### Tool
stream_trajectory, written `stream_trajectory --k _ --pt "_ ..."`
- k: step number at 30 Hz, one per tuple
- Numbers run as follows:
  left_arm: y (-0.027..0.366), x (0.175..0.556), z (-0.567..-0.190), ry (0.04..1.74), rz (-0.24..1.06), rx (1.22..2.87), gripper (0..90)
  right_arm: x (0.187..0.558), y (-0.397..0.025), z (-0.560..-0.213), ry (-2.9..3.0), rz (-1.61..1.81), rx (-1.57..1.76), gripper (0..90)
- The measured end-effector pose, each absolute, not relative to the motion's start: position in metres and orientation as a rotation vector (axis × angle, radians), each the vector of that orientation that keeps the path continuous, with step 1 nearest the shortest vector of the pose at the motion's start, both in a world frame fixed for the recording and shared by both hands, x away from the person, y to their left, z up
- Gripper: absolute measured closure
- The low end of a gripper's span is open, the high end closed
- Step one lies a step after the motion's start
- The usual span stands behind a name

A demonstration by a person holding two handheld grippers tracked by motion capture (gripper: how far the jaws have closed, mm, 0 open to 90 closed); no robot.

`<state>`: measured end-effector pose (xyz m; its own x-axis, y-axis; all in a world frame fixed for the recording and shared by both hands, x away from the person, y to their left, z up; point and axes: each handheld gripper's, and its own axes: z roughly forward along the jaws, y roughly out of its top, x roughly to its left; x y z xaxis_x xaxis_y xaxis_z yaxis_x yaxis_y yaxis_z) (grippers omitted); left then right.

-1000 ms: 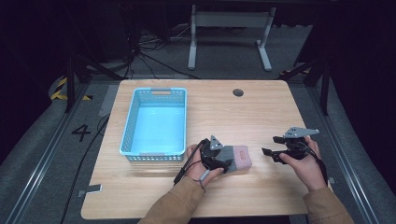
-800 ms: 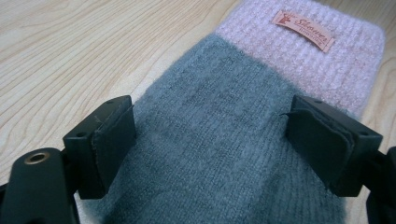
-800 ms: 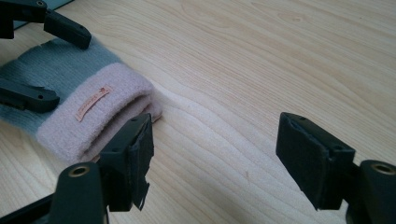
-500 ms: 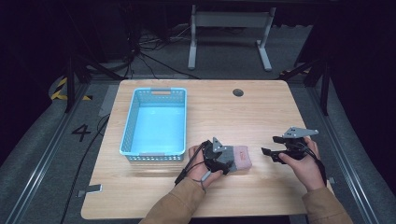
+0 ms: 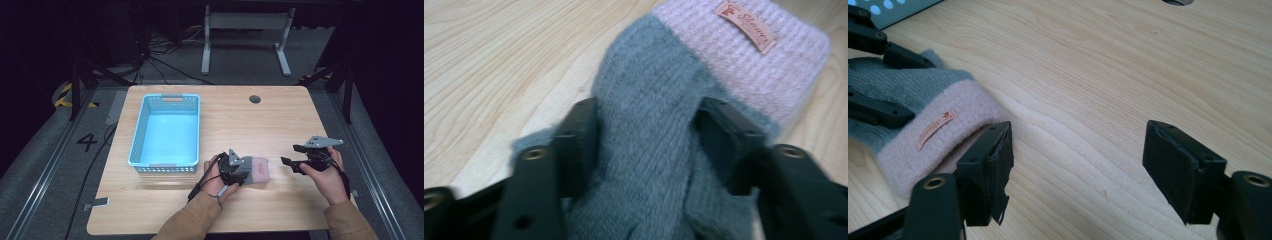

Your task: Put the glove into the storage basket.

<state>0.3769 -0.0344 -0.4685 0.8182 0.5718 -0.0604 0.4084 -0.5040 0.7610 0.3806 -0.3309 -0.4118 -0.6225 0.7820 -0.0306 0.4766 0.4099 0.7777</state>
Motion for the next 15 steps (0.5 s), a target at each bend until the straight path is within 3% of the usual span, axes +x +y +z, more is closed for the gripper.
stream_trajectory --k 3,5,15 --pt "-0.034 0.375 -0.469 0.713 0.233 2.158 61.2 0.381 -0.331 -0.412 2.280 1.068 1.077 29.3" --pt "-0.034 0.374 -0.468 0.704 0.241 2.160 64.8 0.381 -0.331 -0.412 2.279 1.070 1.078 29.5" --pt "-0.029 0.373 -0.450 0.674 0.225 2.150 67.5 0.384 -0.335 -0.411 2.273 1.075 1.085 30.0"
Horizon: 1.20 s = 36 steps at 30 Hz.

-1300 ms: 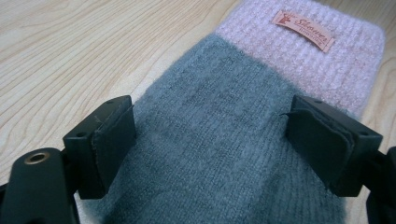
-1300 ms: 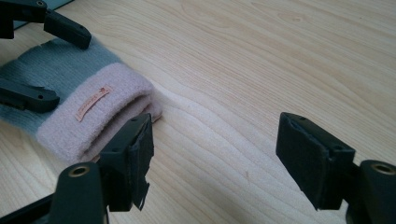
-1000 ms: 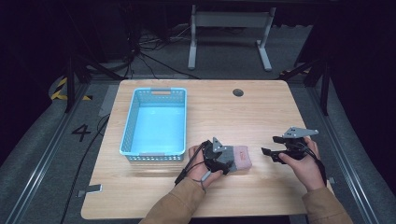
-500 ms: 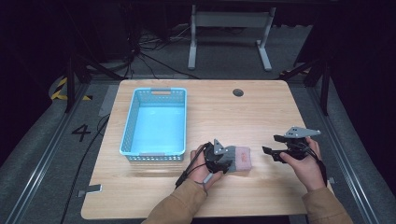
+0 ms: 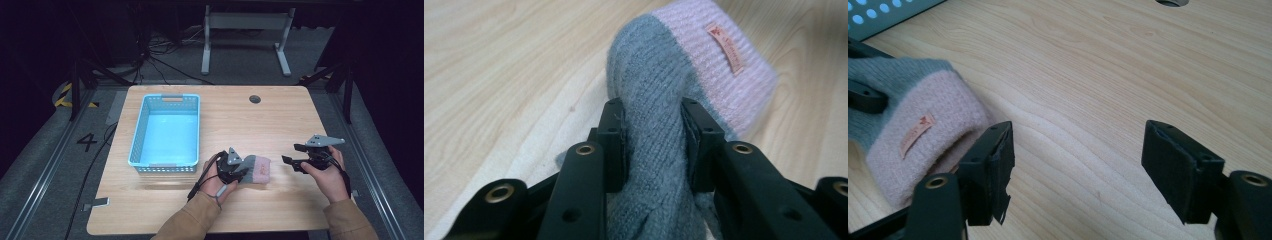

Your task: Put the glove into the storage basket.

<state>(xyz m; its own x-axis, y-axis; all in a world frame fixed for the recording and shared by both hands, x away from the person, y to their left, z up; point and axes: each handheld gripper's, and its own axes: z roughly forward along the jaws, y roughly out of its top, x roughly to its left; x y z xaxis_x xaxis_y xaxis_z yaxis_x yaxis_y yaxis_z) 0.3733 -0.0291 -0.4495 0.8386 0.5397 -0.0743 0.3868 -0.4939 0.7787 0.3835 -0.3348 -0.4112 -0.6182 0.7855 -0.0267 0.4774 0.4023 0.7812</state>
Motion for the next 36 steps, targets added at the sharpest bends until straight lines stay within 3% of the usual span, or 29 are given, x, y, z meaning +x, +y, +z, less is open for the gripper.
stream_trajectory --k 18,36 --pt "0.015 0.375 -0.391 0.675 0.249 2.099 67.4 0.398 -0.327 -0.412 2.298 1.083 1.072 30.2" --pt "0.082 0.390 -0.367 0.772 0.324 2.048 67.2 0.398 -0.324 -0.422 2.331 1.054 1.084 29.7"
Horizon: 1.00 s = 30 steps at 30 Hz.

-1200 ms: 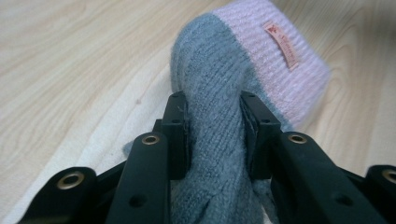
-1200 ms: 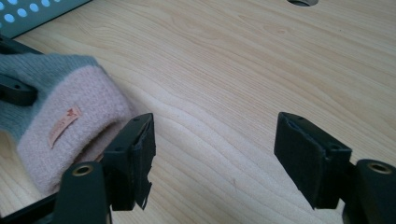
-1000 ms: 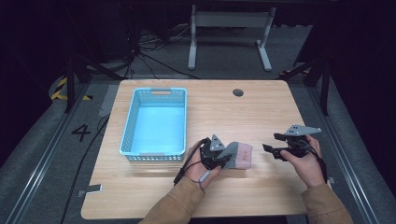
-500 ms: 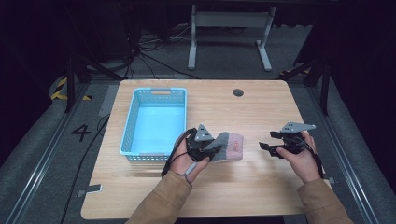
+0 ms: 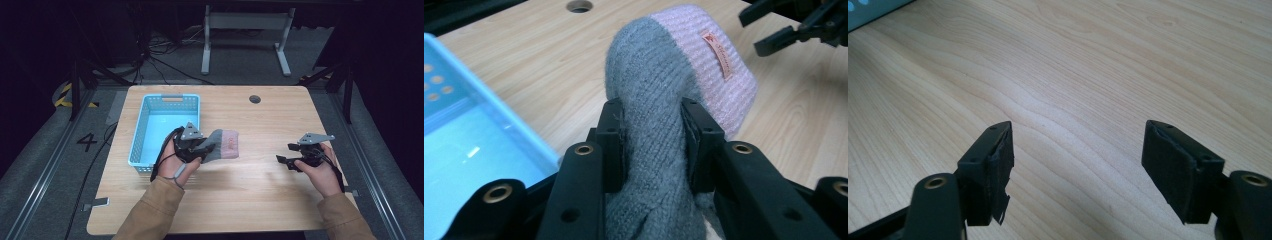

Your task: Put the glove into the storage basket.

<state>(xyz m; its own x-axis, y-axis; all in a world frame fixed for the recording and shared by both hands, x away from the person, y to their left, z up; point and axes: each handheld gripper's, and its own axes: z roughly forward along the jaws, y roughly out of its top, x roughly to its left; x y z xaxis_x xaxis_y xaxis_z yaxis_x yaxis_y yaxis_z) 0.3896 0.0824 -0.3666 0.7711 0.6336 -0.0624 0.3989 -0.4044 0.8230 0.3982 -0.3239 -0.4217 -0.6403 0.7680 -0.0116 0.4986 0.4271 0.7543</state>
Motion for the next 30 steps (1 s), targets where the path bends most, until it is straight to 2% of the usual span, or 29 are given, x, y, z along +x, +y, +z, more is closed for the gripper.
stream_trajectory --k 20,30 --pt "0.152 0.416 -0.360 0.881 0.383 2.008 66.8 0.390 -0.333 -0.428 2.329 1.020 1.119 30.8" --pt "0.171 0.431 -0.366 0.912 0.402 2.005 66.8 0.385 -0.335 -0.429 2.328 1.014 1.129 30.4"
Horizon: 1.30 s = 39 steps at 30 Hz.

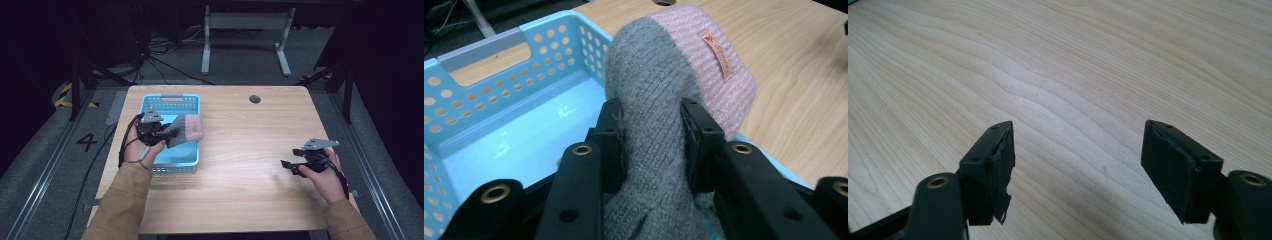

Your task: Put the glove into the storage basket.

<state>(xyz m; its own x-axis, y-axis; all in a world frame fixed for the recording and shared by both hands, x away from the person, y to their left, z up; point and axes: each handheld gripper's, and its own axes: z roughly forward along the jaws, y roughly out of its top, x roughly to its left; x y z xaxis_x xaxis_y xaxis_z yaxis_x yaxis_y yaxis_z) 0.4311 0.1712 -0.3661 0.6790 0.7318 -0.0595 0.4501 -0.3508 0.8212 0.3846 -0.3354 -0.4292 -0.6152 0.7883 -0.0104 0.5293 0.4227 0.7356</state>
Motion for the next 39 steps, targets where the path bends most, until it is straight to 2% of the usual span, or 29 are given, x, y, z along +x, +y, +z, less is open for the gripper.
stream_trajectory --k 17,39 --pt "0.182 0.462 -0.377 0.960 0.396 2.067 66.7 0.373 -0.345 -0.433 2.309 0.989 1.163 30.0" --pt "0.174 0.490 -0.416 1.058 0.300 2.204 65.9 0.372 -0.343 -0.436 2.327 0.979 1.162 29.3"
